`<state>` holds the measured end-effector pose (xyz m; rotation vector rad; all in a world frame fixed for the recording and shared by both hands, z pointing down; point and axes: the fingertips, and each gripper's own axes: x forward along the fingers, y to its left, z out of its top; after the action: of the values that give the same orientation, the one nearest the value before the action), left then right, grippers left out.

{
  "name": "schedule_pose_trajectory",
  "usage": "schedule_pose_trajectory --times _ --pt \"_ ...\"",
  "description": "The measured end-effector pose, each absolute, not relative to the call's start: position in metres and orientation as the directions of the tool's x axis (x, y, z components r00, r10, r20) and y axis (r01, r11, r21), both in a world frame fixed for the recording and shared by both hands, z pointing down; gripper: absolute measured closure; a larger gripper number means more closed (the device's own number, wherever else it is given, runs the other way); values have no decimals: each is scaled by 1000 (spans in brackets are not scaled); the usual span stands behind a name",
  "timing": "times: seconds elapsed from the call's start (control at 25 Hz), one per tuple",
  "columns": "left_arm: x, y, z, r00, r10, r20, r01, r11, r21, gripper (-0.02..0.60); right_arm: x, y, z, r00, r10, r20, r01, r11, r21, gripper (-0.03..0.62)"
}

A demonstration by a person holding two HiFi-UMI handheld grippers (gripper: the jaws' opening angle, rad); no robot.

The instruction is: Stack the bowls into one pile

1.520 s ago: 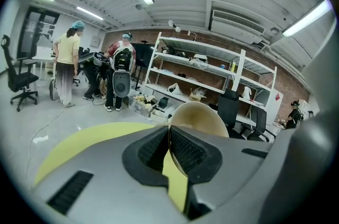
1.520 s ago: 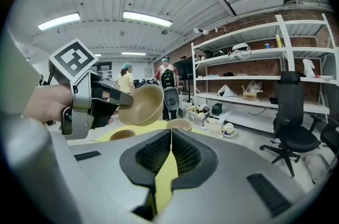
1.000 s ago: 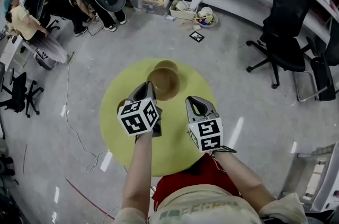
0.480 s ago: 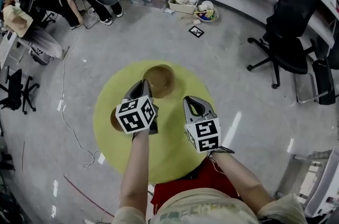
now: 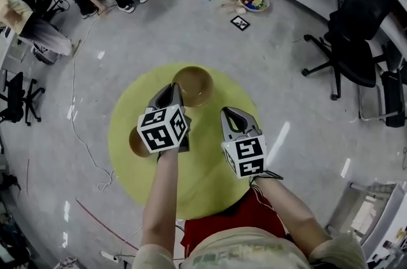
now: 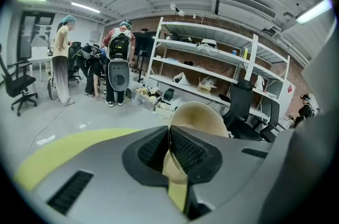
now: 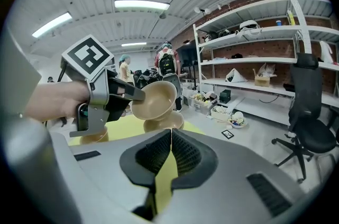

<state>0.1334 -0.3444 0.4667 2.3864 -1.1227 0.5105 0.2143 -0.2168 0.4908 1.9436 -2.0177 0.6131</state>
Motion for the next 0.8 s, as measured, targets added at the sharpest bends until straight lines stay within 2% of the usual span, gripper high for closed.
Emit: schedule_pose_trajectory --times 0.8 --pt "145 -358 513 584 -592 556 -798 -546 257 550 221 -241 532 -88 -843 530 -990 17 -138 557"
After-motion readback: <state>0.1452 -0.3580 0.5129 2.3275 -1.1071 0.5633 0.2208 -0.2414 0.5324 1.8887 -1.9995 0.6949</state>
